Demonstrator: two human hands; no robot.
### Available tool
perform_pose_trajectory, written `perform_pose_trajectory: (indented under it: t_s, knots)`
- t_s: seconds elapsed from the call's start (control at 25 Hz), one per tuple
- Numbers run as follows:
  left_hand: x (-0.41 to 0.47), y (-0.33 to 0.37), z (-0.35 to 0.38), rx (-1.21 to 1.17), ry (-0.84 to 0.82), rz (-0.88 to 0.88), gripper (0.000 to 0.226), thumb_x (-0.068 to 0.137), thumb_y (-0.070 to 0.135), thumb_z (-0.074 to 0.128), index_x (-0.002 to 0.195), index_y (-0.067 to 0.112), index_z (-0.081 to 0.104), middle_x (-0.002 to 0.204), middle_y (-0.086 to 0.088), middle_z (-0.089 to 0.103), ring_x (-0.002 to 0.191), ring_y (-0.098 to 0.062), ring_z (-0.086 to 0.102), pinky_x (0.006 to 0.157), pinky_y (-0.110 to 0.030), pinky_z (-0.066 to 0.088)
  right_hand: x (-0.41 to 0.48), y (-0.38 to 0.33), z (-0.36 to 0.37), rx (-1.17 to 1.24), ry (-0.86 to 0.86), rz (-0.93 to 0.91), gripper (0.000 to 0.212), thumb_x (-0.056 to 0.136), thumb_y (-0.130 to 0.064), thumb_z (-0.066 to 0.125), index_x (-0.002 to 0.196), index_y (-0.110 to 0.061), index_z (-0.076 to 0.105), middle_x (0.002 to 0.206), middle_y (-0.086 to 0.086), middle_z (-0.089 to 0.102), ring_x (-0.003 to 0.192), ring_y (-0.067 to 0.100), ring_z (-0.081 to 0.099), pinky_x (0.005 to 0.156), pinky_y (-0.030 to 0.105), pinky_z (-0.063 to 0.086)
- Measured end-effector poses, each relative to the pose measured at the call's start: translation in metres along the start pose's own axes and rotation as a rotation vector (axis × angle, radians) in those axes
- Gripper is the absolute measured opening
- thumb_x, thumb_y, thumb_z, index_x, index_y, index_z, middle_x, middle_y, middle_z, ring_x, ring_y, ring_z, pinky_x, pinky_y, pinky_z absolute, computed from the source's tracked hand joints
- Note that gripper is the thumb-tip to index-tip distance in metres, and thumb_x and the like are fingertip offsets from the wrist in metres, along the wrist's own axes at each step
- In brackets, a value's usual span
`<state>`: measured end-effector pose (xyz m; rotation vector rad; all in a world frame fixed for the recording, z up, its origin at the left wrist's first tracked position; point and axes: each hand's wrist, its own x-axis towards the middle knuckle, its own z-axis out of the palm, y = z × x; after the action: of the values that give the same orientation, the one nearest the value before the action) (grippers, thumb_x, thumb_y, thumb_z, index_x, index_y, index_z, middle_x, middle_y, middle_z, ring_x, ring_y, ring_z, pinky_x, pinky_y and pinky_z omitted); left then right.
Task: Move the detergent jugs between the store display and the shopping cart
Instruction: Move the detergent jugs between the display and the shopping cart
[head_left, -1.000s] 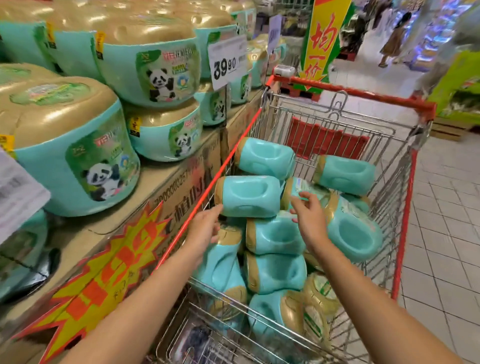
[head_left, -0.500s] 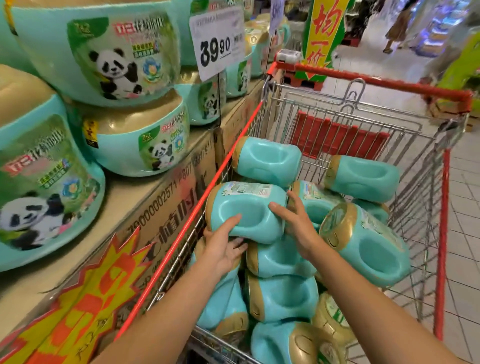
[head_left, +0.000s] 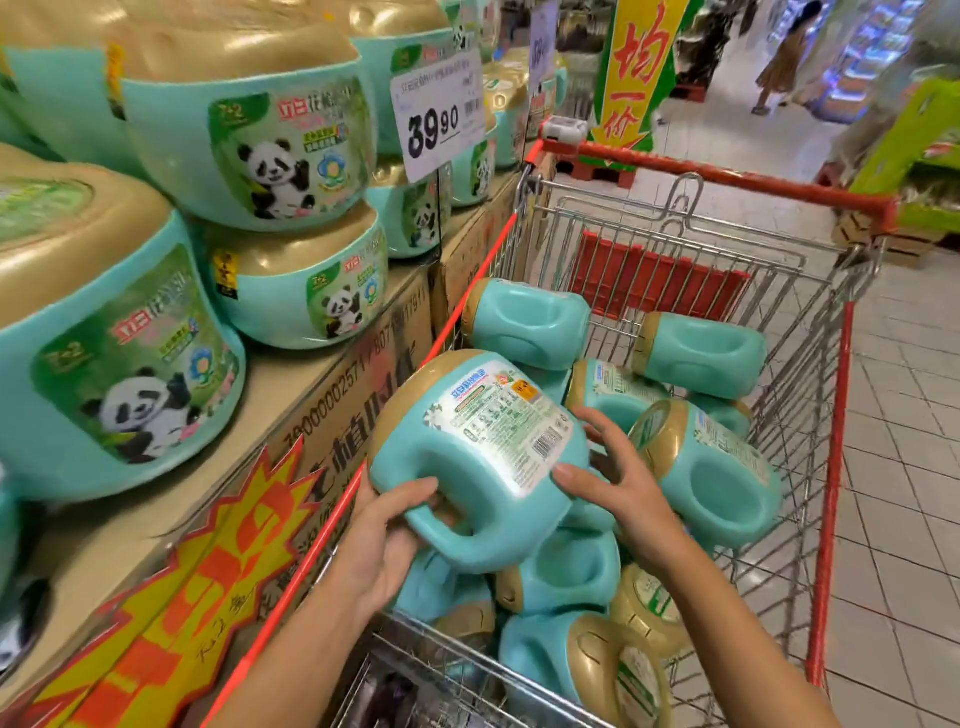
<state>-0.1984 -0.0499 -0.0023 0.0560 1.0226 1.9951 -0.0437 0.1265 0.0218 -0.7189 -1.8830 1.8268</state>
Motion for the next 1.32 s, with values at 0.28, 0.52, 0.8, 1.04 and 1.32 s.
perform_pose_trajectory:
  t_s: [0.28, 0.52, 0.8, 1.04, 1.32]
  knots:
    - [-0.102, 0.032, -0.012, -0.027, 0.100, 0.185, 0.125, 0.035, 0.026, 0.098, 0.146, 0.032, 0.040, 0.125, -0.008, 0.063, 0.103, -0.030, 0.058, 0.090, -0.056, 0.043, -0.070, -0.008, 0.051, 0.071, -0.124, -0.121, 0.092, 0.055, -0.030, 0.084, 0.137, -0.021, 0.045, 0.128, -0.012, 0.062, 0.118, 0.008, 0.057, 0.091, 0.020, 0.047]
    - [-0.185, 0.063, -0.027, 0.051, 0.161, 0.360, 0.124, 0.034, 0.036, 0.098, 0.143, 0.024, 0.042, 0.116, 0.001, 0.071, 0.098, -0.013, 0.070, 0.080, -0.047, 0.058, -0.117, -0.023, 0.105, 0.161, -0.234, -0.193, 0.084, 0.059, -0.026, 0.078, 0.135, -0.016, 0.044, 0.131, -0.016, 0.060, 0.121, 0.002, 0.055, 0.093, 0.013, 0.043]
    - [-0.294, 0.097, -0.064, 0.072, 0.222, 0.526, 0.100, 0.032, 0.043, 0.097, 0.123, 0.029, 0.057, 0.102, 0.006, 0.073, 0.085, -0.007, 0.070, 0.060, -0.031, 0.059, -0.184, -0.059, 0.180, 0.156, -0.327, -0.319, 0.079, 0.062, -0.030, 0.073, 0.134, -0.015, 0.045, 0.131, -0.012, 0.060, 0.121, 0.003, 0.055, 0.099, 0.017, 0.043]
    - [-0.381, 0.101, -0.113, 0.139, 0.269, 0.555, 0.090, 0.052, 0.032, 0.083, 0.134, 0.022, 0.049, 0.099, 0.005, 0.074, 0.087, -0.008, 0.070, 0.071, -0.034, 0.058, -0.258, -0.049, 0.238, 0.232, -0.385, -0.284, 0.081, 0.062, -0.014, 0.075, 0.138, -0.015, 0.045, 0.131, -0.001, 0.062, 0.116, 0.009, 0.060, 0.091, 0.017, 0.049]
    - [-0.459, 0.132, -0.162, 0.141, 0.390, 0.705, 0.112, 0.035, 0.042, 0.096, 0.135, 0.023, 0.051, 0.104, 0.000, 0.074, 0.088, -0.015, 0.071, 0.068, -0.031, 0.059, -0.297, -0.070, 0.316, 0.234, -0.574, -0.334, 0.078, 0.066, -0.031, 0.075, 0.137, -0.019, 0.044, 0.129, -0.008, 0.062, 0.117, 0.009, 0.059, 0.089, 0.016, 0.049]
